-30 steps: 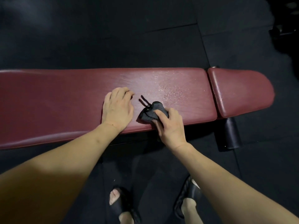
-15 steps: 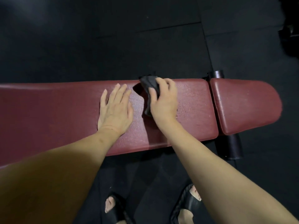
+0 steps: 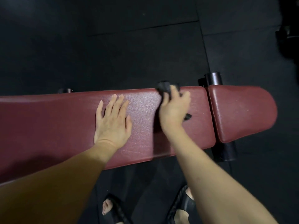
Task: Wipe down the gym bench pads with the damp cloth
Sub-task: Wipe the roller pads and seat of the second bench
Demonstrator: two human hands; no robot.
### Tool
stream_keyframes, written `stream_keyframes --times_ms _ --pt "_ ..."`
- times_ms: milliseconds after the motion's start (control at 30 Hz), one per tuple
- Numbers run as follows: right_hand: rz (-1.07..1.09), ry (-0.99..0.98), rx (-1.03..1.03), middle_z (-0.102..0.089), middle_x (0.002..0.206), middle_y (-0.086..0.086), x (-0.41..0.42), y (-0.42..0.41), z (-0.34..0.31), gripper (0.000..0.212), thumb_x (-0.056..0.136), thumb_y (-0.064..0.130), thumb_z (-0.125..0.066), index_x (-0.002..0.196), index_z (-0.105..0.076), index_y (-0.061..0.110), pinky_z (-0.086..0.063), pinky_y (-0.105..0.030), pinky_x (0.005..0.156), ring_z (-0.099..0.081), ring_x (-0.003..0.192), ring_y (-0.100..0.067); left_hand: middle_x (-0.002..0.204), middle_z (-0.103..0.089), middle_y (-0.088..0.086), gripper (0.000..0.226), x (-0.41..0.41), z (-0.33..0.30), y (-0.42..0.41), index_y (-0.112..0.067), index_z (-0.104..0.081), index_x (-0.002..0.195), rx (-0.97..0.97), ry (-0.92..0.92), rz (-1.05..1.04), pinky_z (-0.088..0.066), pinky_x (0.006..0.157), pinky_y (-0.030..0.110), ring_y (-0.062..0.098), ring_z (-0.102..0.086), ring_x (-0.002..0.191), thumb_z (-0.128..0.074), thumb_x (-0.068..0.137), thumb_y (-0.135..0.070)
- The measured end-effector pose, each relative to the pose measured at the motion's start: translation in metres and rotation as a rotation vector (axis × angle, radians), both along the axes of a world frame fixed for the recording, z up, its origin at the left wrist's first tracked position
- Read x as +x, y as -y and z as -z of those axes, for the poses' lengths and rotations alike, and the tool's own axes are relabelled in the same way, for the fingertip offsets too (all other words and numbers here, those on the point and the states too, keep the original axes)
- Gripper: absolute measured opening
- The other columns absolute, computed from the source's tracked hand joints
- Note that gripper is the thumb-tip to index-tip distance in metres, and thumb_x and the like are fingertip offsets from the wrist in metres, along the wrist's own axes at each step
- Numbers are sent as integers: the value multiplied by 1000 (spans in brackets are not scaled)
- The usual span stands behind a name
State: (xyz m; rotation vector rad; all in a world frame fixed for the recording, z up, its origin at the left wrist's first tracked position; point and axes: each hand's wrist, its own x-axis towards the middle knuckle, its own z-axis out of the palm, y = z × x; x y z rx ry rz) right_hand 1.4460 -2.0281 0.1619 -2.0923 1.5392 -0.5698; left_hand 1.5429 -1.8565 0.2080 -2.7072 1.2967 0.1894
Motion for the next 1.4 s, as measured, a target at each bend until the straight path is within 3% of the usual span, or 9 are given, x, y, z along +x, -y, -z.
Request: stream_keyframes --times_ms 200,333,467,600,700,933,1100,1200,1400 --pt "-526 30 -107 -50 97 -13 6 -5 -9 30 96 30 -61 123 -68 20 -50 -43 67 -51 80 -31 166 -31 1 62 0 -2 2 -16 -39 157 12 0 -10 -7 127 54 19 -16 157 -23 101 -40" --pt "-255 -102 -124 -52 101 -16 -56 63 16 34 95 30 -59 128 -66 23 -51 -47 76 -51 90 -35 166 -31 0 62 -1 -3 0 -17 -37 157 15 8 -1 -7 127 54 19 -15 157 -20 102 -41" --pt "65 -58 -13 -50 100 -17 -25 35 7 28 95 29 -62 119 -69 17 -45 -42 83 -51 92 -36 167 -29 0 62 -2 -2 0 -17 -37 157 11 7 0 -6 127 54 18 -14 157 -21 102 -41" --pt "-365 58 -57 -47 93 -13 18 -44 -19 29 97 32 -56 117 -67 14 -43 -40 70 -47 83 -29 166 -30 1 62 -1 -2 1 -16 -39 157 -4 -2 -13 -7 127 54 19 -15 157 -25 101 -40" --pt "-528 32 -119 -47 93 -12 -6 -12 -13 31 96 31 -60 122 -68 16 -47 -42 66 -47 81 -30 166 -31 1 62 -1 -3 1 -17 -39 156 -17 -10 -13 -6 127 54 19 -16 157 -24 101 -40" --pt "59 -86 -11 -41 98 -8 -44 26 7 33 97 36 -59 127 -67 22 -46 -41 83 -50 93 -34 167 -29 2 61 0 -2 -1 -17 -38 157 -11 -1 -3 -6 127 55 19 -14 157 -22 102 -41" --pt "-304 54 -4 -42 93 -6 -4 -72 -23 31 98 36 -58 123 -67 20 -45 -37 71 -45 84 -24 166 -31 1 61 0 -2 0 -17 -39 156 -32 -15 -14 -6 127 55 18 -15 157 -25 101 -40" --pt "-510 -4 -52 -45 92 -8 -38 -35 -15 35 95 34 -62 127 -67 21 -45 -37 64 -47 80 -27 166 -31 2 61 0 -3 0 -16 -39 156 -29 -1 -7 -7 127 54 19 -16 157 -25 101 -40" --pt "0 -113 -12 -39 97 -6 -86 13 9 35 98 35 -60 130 -65 23 -50 -42 78 -49 86 -29 166 -30 4 57 0 -3 -1 -15 -40 155 -40 0 -1 -5 127 54 20 -17 156 -31 103 -38"
